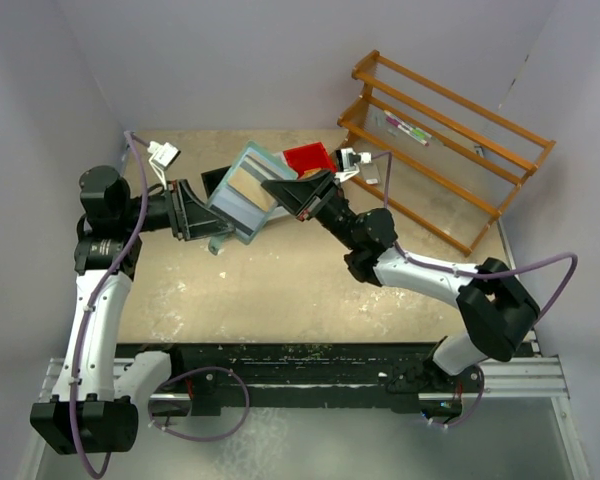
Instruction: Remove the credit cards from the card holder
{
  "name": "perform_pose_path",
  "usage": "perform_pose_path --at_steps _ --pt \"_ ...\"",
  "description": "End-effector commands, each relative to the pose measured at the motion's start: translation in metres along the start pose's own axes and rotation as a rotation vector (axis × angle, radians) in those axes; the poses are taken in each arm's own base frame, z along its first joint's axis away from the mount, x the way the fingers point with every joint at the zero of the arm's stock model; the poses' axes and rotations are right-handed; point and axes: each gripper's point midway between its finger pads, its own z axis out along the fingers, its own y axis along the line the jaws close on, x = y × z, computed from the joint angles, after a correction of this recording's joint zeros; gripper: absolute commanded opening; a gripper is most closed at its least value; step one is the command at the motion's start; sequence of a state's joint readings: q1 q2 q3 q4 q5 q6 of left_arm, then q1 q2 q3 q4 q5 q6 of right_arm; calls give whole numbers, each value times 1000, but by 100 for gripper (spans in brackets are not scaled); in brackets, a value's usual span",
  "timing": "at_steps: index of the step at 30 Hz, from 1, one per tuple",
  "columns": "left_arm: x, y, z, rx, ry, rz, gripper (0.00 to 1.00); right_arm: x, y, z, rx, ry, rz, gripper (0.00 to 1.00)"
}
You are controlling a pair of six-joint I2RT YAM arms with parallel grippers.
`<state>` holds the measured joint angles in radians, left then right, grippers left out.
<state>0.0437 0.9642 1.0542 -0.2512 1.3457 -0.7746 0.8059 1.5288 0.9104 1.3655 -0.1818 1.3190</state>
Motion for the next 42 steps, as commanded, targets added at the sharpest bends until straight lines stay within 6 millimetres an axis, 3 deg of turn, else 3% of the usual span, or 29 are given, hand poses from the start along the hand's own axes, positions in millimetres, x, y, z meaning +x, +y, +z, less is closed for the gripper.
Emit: perform_pose_path --at_steps 1,4,6,8,10,14,16,19,23,25,30,32,34,37,39,42 --pt "-11 -13 0 22 -34 29 43 -17 47 2 -153 -122 10 0" --pt "-11 -10 0 14 -38 15 15 -11 47 3 -153 -132 19 0" --pt "-10 -8 0 13 -26 2 6 -6 44 5 -142 -127 10 0" --pt "-11 -8 0 5 -13 8 3 4 43 4 -150 -81 -6 5" --pt "-12 -4 -1 -26 -3 66 1 4 38 -1 -150 -45 -18 22" --pt "-14 8 -4 -121 21 102 0 0 16 -10 -146 165 -121 46" --pt "-11 16 -6 -163 43 109 0 14 7 -10 -148 333 -161 57" --pt "-4 24 -8 -194 80 83 0 39 -10 -11 -130 584 -186 60" --pt "0 32 -11 -229 113 86 0 46 -22 -18 -128 671 -223 57" --pt "3 32 -11 -233 128 80 0 43 -27 -18 -118 675 -232 47" --pt "5 32 -12 -231 142 88 1 40 -26 -14 -122 656 -205 13" --pt "5 28 -11 -205 143 90 14 34 -22 -10 -117 597 -178 2" --pt "6 24 -10 -175 141 93 34 23 -20 -1 -95 480 -161 0" --pt "6 17 -8 -122 124 89 50 15 -4 2 -105 325 -135 0" --pt "7 15 -6 -99 109 85 52 9 12 3 -114 224 -143 0" --pt "5 9 -5 -64 81 91 51 10 20 -3 -109 136 -135 0"
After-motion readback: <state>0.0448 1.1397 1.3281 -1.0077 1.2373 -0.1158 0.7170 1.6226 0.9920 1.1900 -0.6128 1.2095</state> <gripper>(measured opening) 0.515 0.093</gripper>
